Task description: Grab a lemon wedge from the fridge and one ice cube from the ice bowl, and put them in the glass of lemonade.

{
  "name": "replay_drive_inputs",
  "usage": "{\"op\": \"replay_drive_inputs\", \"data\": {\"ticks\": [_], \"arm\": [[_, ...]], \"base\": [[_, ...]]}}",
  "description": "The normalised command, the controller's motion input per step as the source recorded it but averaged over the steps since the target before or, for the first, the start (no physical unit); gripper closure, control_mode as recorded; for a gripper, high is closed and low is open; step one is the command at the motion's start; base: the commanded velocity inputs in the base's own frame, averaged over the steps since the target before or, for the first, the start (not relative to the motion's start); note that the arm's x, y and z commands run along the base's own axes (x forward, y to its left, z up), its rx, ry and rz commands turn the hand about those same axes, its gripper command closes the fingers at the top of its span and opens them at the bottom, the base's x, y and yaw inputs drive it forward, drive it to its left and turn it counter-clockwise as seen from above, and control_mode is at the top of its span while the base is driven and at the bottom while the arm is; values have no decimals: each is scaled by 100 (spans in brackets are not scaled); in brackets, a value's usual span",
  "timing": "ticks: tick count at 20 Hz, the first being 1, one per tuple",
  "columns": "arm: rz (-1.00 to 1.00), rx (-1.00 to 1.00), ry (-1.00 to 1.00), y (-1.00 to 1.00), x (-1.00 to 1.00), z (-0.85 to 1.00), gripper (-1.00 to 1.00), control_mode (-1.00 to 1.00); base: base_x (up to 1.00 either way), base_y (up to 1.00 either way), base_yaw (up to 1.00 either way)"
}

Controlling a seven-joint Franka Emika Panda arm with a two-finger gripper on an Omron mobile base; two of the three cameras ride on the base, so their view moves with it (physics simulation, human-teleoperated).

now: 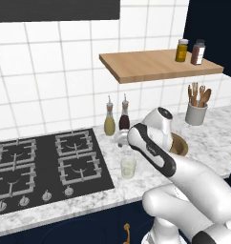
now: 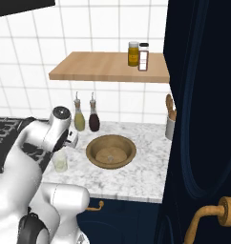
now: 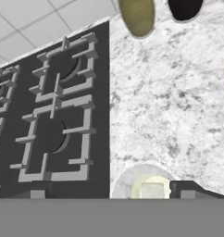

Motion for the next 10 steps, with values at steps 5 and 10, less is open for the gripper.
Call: {"op": "replay_drive_inputs", "data": {"ticks": [5, 10], "arm": [[-12, -32, 4, -1, -77, 31, -100, -100], [-3, -38, -1, -56, -95, 24, -100, -100]], "base": [[0, 0, 0], [0, 0, 0]]}}
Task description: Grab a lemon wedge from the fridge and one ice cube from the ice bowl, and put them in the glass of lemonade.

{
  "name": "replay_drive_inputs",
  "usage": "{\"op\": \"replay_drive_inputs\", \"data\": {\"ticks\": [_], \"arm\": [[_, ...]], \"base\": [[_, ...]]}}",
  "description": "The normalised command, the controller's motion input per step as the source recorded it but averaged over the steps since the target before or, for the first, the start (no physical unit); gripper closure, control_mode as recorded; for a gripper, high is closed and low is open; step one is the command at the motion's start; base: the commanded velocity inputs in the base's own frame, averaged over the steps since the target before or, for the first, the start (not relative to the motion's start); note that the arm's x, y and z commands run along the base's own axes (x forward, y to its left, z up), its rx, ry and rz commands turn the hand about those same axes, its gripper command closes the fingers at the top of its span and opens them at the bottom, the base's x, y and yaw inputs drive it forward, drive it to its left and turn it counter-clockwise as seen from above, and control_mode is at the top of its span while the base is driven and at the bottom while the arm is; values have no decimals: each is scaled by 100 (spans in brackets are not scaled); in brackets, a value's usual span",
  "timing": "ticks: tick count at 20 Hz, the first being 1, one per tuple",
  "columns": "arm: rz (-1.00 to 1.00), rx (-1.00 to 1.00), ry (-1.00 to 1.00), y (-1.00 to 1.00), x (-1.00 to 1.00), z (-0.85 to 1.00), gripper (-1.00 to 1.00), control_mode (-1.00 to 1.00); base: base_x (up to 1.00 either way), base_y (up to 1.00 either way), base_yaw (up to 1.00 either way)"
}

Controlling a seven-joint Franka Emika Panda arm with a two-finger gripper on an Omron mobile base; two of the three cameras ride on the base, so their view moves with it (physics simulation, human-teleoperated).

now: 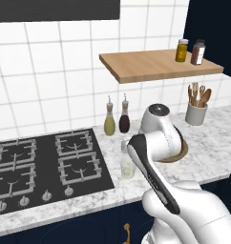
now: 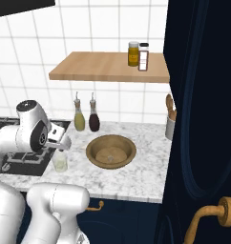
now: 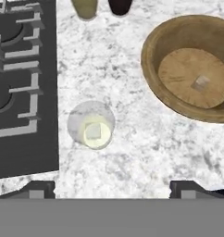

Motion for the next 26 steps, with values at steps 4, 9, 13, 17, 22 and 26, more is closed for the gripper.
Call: {"op": "replay_drive_inputs", "data": {"ticks": [4, 9, 13, 17, 22, 26], "arm": [[-1, -19, -7, -84, -100, 35, -100, -100], [0, -4, -19, -83, -88, 41, -100, -100], [1, 0, -19, -21, -64, 21, -100, -100], [9, 0, -15, 0, -58, -4, -100, -100], [4, 0, -4, 0, -18, -5, -100, 100], [0, 0, 0, 0, 0, 0, -100, 100]], "base": [[0, 0, 0], [0, 0, 0], [0, 0, 0], [0, 0, 0], [-80, 0, 17], [-100, 0, 15]]}}
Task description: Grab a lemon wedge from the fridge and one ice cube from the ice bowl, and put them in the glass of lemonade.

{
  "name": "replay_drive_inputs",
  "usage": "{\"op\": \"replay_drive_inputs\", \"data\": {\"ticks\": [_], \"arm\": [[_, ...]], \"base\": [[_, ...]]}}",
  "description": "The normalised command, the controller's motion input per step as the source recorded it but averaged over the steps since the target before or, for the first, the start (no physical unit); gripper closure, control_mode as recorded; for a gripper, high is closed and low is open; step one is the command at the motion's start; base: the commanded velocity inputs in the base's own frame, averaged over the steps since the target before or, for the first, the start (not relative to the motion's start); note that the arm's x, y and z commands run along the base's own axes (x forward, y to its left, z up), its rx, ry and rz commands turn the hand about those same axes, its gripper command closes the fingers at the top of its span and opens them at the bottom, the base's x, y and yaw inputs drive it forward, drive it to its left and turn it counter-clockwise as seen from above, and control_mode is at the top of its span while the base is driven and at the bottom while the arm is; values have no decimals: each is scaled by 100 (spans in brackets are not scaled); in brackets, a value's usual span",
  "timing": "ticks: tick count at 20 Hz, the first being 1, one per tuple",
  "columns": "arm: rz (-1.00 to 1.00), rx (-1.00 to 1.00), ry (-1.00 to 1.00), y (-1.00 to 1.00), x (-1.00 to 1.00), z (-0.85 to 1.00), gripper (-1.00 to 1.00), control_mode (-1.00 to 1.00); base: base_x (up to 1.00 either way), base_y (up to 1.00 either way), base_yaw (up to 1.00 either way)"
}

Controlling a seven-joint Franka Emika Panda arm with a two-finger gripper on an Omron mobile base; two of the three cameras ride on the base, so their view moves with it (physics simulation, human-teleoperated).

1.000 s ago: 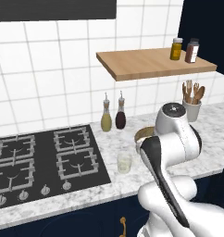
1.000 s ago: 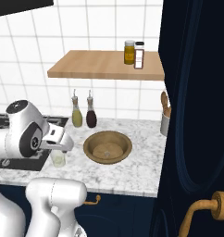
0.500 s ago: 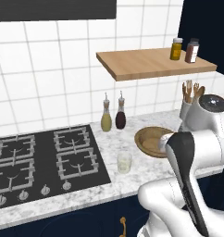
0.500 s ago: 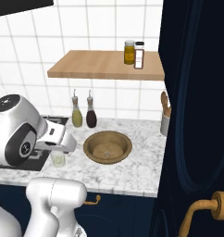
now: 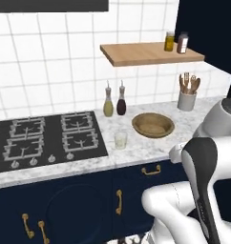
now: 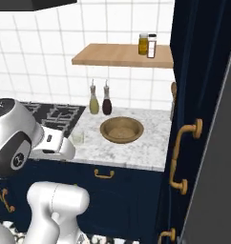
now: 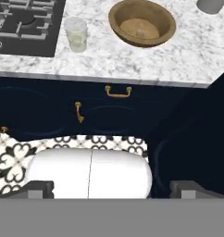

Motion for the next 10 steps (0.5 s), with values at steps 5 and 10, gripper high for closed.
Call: {"op": "replay_drive_inputs", "data": {"ticks": [5, 10], "arm": [[0, 0, 0, 0, 0, 0, -100, 100], [0, 0, 0, 0, 0, 0, -100, 100]], "base": [[-94, 0, -34], [-55, 15, -68]]}}
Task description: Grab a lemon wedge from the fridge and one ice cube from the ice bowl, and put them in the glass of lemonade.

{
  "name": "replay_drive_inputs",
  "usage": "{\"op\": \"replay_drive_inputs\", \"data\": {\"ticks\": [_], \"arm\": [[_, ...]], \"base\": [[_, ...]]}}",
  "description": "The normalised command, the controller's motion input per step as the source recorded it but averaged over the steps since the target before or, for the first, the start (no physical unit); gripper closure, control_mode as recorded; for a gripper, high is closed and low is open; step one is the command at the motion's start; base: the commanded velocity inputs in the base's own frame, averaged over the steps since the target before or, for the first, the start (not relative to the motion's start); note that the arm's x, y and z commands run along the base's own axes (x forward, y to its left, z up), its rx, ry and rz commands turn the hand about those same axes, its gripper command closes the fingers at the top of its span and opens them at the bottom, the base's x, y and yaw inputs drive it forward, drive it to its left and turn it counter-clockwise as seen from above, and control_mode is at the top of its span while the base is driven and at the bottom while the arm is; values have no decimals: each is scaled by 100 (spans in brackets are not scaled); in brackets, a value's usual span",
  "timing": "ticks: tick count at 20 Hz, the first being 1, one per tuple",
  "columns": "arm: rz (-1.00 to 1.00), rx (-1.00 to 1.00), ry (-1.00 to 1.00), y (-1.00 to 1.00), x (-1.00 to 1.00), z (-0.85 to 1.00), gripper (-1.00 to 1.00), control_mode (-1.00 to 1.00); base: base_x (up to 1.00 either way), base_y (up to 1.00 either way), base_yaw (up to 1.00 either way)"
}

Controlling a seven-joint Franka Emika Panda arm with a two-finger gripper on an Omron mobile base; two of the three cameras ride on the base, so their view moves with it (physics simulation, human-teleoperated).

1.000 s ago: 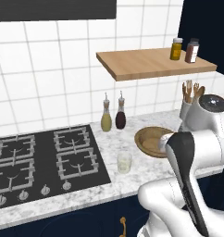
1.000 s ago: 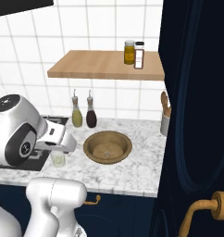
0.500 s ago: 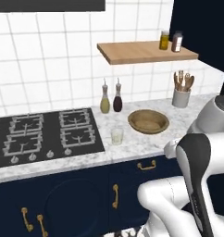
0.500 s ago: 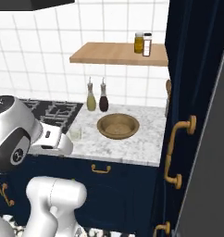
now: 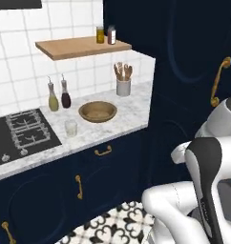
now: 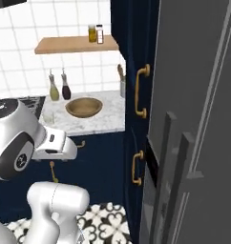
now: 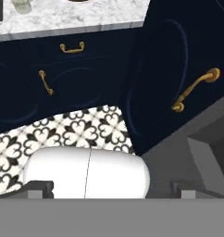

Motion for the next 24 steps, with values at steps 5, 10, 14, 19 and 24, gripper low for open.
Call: {"op": "replay_drive_inputs", "data": {"ticks": [5, 10, 14, 19, 24], "arm": [[0, 0, 0, 0, 0, 0, -100, 100], [0, 0, 0, 0, 0, 0, -100, 100], [0, 0, 0, 0, 0, 0, -100, 100], [0, 0, 0, 0, 0, 0, -100, 100], [0, 0, 0, 0, 0, 0, -100, 100]], "base": [[-71, 20, -72], [-88, 27, -67], [-70, 18, -68], [-54, 21, -72], [-45, 26, -73]]}}
